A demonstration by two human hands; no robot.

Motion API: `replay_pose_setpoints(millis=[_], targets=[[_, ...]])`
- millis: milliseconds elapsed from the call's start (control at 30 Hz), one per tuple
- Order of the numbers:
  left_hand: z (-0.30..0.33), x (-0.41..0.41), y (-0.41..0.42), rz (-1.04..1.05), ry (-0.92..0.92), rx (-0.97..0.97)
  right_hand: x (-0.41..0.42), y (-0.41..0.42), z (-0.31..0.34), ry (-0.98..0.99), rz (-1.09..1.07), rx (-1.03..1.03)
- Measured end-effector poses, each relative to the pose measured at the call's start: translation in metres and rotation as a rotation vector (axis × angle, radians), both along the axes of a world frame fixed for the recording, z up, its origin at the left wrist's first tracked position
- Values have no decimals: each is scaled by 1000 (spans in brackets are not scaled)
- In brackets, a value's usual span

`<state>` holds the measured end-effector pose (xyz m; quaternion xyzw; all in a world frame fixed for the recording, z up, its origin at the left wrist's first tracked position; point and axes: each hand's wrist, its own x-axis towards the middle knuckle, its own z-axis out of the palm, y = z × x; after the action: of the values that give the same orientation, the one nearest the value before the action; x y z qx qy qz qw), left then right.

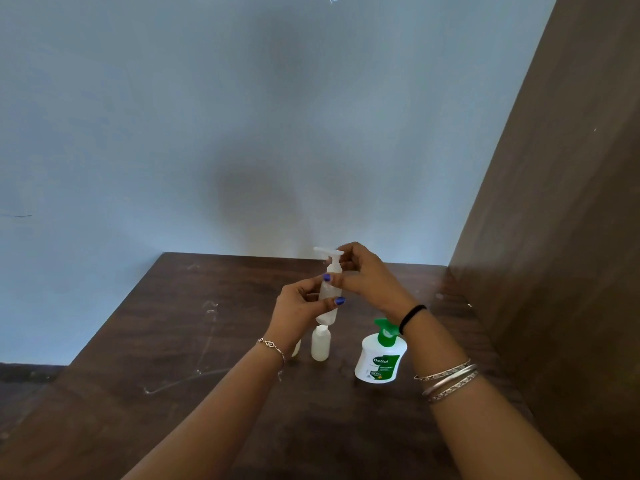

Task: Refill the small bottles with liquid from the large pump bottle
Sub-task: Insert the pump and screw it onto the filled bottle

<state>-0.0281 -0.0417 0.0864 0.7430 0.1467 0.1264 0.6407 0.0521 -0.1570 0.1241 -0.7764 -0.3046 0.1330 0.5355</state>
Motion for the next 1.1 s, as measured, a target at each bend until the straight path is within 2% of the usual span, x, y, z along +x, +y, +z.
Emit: replay_pose_setpoints(millis=[167, 500, 633, 900, 1100], targets=[[3, 1, -2, 10, 8, 4, 3, -7, 9, 53, 73, 86], [4, -3, -7, 46, 7, -12, -4, 2, -5, 15, -57, 144], [7, -5, -6, -15, 1, -24, -2, -5, 0, 66, 40, 149], [16, -7, 1, -164, 23, -59, 2, -18, 3, 213, 186, 292], [24, -5, -5, -102, -23, -22, -2, -13, 6, 112, 18, 334]])
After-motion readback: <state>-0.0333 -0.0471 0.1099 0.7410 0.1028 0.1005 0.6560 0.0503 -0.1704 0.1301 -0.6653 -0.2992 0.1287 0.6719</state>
